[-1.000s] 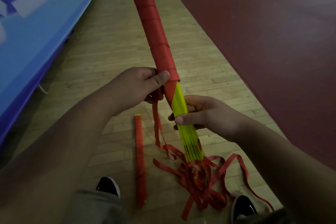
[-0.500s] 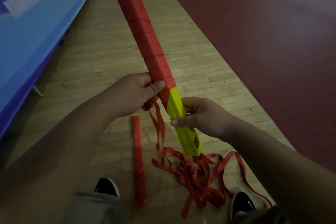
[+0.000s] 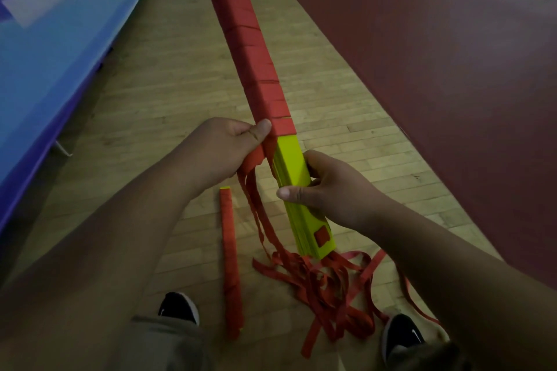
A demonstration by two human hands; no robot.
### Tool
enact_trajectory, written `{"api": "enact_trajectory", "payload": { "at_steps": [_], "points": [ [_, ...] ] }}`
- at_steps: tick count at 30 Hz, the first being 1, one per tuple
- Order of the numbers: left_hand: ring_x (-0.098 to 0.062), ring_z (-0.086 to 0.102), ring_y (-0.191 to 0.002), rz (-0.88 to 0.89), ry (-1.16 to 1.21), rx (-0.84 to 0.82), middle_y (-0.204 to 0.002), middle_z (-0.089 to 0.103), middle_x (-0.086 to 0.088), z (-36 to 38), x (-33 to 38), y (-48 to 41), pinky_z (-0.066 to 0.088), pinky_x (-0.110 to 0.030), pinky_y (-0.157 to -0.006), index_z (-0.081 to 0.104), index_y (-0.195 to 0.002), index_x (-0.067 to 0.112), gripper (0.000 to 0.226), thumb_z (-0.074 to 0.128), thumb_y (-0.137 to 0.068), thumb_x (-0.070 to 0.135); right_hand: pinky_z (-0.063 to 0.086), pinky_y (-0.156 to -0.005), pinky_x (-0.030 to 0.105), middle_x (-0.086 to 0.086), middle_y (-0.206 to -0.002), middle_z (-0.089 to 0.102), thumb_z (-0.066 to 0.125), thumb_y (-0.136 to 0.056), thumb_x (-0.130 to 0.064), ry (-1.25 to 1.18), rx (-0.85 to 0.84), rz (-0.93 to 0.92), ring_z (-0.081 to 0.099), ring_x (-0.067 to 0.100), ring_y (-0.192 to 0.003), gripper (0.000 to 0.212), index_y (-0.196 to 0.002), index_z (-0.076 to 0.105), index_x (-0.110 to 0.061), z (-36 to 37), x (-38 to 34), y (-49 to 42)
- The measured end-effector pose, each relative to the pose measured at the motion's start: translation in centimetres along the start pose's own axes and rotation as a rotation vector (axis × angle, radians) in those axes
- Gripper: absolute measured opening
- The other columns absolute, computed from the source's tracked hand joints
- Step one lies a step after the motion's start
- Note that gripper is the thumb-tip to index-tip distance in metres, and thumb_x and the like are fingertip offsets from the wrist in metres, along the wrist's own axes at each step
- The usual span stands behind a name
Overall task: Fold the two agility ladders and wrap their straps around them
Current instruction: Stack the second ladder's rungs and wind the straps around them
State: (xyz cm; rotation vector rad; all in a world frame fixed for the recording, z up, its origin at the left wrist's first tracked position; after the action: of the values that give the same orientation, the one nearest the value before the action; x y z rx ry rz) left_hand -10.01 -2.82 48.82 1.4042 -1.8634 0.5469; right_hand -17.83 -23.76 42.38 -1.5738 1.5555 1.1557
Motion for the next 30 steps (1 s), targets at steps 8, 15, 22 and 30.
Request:
{"api": "enact_trajectory", "payload": {
  "at_steps": [8, 15, 22, 30],
  "points": [
    [-0.02, 0.066, -0.081, 0.002, 0.103, -0.193, -0.096, 0.084, 0.004, -0.3, -0.3, 0.1, 0.047, -0.039, -0.07, 0.082, -0.103, 0.03, 0.039, 0.06, -0.104, 0.062, 0.064, -0.088, 0.057, -0.003, -0.105, 0.074, 0.09, -0.087, -0.052, 0.067, 0.089, -0.005, 0.074, 0.02, -0.096, 0.043, -0.119, 0.067, -0.035, -0.2, 0.1, 0.0],
    [-0.003, 0.074, -0.084, 0.053, 0.014, -0.222, -0.092, 0.081, 0.007, -0.3, -0.4, 0.1, 0.054, -0.029, -0.081, 0.08, -0.117, 0.043, 0.031, 0.088, -0.091, 0.029, 0.064, -0.086, 0.058, -0.005, -0.108, 0.072, 0.09, -0.085, -0.055, 0.137, 0.123, 0.001, 0.072, 0.019, -0.097, 0.047, -0.119, 0.065, -0.035, 0.2, 0.1, 0.0],
    [-0.003, 0.077, -0.083, 0.008, -0.144, -0.247, -0.088, 0.082, 0.013, 0.2, -0.5, 0.0, 0.055, -0.032, -0.081, 0.079, -0.103, 0.03, 0.015, 0.087, -0.091, 0.027, 0.064, -0.084, 0.053, -0.007, -0.1, 0.067, 0.09, -0.084, -0.055, 0.318, 0.128, 0.022, 0.067, 0.014, -0.09, 0.054, -0.118, 0.058, -0.03, 0.7, -0.3, 0.2],
    [0.006, 0.073, -0.083, -0.025, -0.078, -0.222, -0.081, 0.079, 0.021, 0.7, 0.5, 0.7, 0.055, -0.03, -0.088, 0.082, -0.103, 0.032, 0.024, 0.08, -0.092, 0.054, 0.061, -0.076, 0.053, -0.006, -0.093, 0.065, 0.091, -0.082, -0.056, 0.421, 0.172, -0.027, 0.064, 0.017, -0.082, 0.053, -0.107, 0.053, -0.029, 1.1, -0.7, 0.3]
  ]
}}
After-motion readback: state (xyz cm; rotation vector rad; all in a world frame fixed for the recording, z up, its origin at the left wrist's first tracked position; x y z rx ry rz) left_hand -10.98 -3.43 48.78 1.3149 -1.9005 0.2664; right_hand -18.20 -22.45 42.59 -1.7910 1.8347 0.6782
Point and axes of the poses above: each hand's wrist, its own y-axis away from the middle knuckle, its own z-axis out of the palm, x = y × z, the point moved 2 cm from there along -y, towards the middle knuckle
